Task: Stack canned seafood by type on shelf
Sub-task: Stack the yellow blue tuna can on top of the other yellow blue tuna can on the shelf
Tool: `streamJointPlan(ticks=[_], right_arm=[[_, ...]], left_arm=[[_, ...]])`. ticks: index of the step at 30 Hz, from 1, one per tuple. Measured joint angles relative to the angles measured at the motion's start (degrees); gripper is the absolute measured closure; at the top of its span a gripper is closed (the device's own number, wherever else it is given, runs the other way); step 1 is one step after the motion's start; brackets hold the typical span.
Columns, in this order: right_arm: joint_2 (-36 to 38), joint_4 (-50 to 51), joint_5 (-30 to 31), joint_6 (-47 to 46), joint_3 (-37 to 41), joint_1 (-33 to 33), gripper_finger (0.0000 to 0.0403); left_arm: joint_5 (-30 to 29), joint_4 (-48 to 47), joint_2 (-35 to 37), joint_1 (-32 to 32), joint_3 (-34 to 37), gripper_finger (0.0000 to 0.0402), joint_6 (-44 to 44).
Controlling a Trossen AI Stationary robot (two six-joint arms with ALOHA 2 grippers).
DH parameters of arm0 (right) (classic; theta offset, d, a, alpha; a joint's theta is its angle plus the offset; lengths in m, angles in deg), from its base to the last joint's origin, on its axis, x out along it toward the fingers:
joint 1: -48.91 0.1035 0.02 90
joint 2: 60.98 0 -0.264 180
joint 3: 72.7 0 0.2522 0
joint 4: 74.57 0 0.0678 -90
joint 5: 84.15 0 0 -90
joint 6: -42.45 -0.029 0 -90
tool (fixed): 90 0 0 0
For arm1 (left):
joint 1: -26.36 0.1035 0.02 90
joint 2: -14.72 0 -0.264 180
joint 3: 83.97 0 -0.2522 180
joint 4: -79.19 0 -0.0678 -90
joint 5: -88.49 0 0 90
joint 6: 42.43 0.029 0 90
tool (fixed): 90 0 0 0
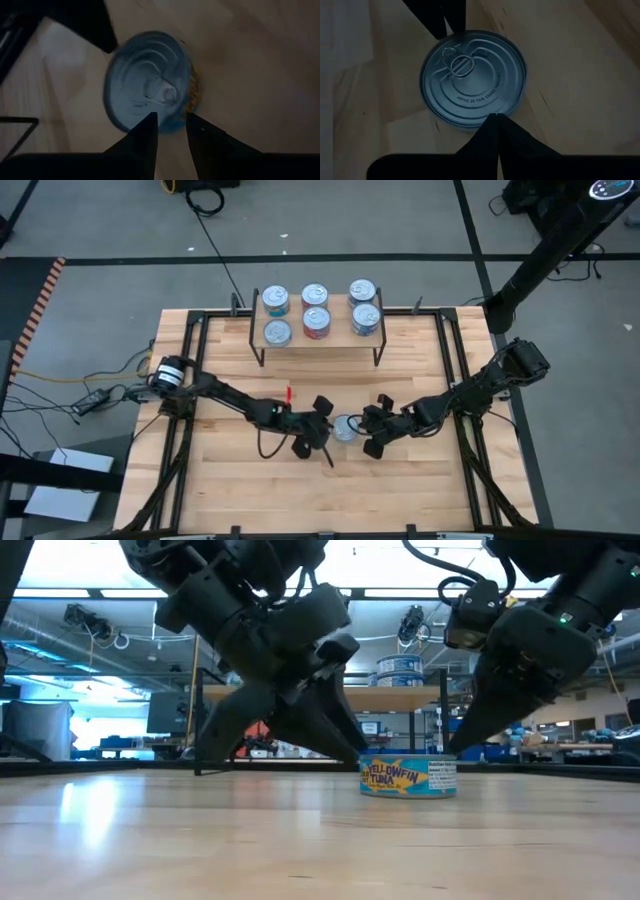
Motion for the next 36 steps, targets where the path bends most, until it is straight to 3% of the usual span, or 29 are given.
streamJointPlan(ticks=[8,23,31,36], right_arm=[[0.0,-1.15,0.0,1.25,-0.02,0.0,0.0394],[0.12,-0.85,-1.01,2.46,-0.8,0.61,0.039],[2.56,5.66,-1.18,3.18,-6.27,3.39,0.0361],[2.62,6.87,2.13,5.86,-9.48,5.88,0.0336]], left_arm=[[0.04,0.3,-0.78,0.0,-0.02,0.03,5.21],[0.44,0.5,-0.68,-0.35,-0.02,0.0397,6.61],[4.97,-3.57,2.47,0.05,-0.44,0.04,-1.66],[8.4,-5.96,4.89,0.26,-1.94,0.04,-8.27]])
